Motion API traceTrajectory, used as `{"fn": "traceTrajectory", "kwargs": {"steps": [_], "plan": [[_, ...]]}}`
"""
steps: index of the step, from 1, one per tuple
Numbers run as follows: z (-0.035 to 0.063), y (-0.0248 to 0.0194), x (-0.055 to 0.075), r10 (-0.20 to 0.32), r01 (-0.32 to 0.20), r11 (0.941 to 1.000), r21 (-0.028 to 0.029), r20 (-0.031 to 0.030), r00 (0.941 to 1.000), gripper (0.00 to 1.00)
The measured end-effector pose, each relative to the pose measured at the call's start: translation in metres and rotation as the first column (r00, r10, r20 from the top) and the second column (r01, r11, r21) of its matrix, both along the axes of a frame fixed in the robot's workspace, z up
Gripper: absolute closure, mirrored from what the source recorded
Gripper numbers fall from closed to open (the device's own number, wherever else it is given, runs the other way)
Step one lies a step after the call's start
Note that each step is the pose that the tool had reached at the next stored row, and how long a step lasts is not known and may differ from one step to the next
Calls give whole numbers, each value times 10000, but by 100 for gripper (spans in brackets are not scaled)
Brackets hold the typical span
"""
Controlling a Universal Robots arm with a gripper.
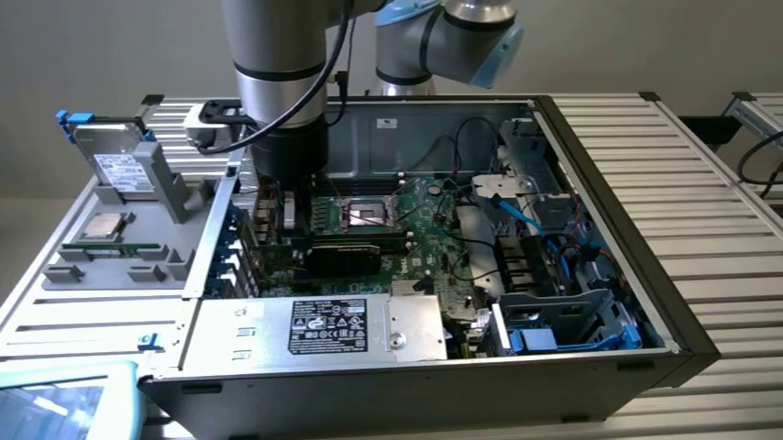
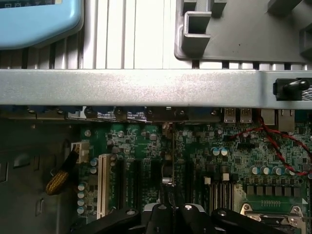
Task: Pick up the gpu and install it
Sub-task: 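Press down on the gpu until it lock into place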
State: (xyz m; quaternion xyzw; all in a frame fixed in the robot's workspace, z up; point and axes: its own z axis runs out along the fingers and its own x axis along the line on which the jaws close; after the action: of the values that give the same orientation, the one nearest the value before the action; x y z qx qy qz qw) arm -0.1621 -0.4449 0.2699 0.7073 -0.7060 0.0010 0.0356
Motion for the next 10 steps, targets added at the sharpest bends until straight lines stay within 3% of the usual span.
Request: {"fn": "traceTrajectory", "kwargs": {"steps": [3,6,10], "plan": [[74,-1,0,2,-2,10000,-12,-7,10000,88],[84,-1,19,3,-3,10000,-13,-6,10000,88],[86,-3,153,2,-2,10000,-15,-8,10000,88]]}}
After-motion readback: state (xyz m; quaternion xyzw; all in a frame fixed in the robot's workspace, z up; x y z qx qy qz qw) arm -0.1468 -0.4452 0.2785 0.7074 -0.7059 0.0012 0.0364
